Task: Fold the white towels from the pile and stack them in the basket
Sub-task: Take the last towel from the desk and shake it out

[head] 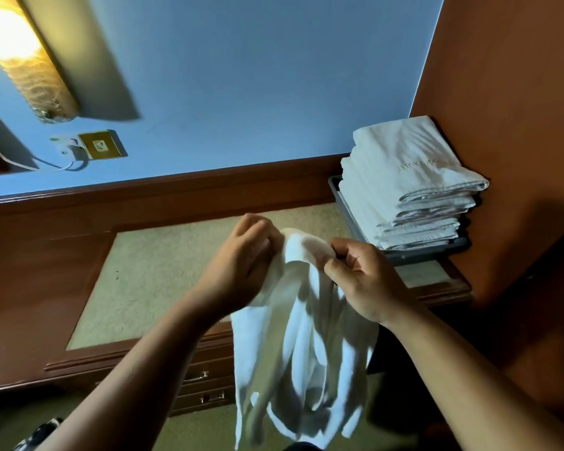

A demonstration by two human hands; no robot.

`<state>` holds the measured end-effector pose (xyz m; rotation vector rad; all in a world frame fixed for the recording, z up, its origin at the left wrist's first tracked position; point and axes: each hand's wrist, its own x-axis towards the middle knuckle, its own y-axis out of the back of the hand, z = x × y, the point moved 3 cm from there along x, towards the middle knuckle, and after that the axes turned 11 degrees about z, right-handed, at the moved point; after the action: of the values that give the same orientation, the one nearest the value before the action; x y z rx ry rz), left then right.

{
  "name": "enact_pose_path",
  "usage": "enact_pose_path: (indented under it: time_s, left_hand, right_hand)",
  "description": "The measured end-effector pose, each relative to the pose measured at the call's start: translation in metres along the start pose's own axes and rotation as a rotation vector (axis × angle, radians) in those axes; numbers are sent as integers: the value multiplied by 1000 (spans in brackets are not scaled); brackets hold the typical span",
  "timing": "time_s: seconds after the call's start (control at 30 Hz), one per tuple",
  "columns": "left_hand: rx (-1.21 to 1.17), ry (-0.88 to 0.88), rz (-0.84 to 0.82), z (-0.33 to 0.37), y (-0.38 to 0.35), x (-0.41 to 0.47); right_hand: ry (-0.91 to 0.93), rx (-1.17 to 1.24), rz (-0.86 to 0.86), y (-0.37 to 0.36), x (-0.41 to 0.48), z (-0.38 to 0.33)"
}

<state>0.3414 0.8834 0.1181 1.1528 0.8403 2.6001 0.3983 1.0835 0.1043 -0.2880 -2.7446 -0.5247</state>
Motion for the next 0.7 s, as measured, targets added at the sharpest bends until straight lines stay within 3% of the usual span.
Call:
enact_pose_path:
  time_s: [0.13, 0.23, 0.37, 0.5, 0.63, 0.7]
  left_hand:
    - [-89, 69, -82, 9, -13, -15]
    - [277, 139, 27, 12, -22, -16]
    - [243, 76, 168, 19, -19, -13]
    - [357, 34, 257, 8, -12, -9]
    - [48, 351, 374, -7, -6, -4]
    - [8, 442, 355, -5, -5, -2]
  right_hand:
    - [-51, 77, -43, 4, 6, -3]
    - [-26, 33, -106, 7, 7, -6]
    - [-20, -18, -138, 13, 6, -6]
    - [1, -33, -156, 20, 4, -7]
    - [-54, -12, -128, 28, 8, -2]
    - [-109, -85, -75, 34, 11, 7]
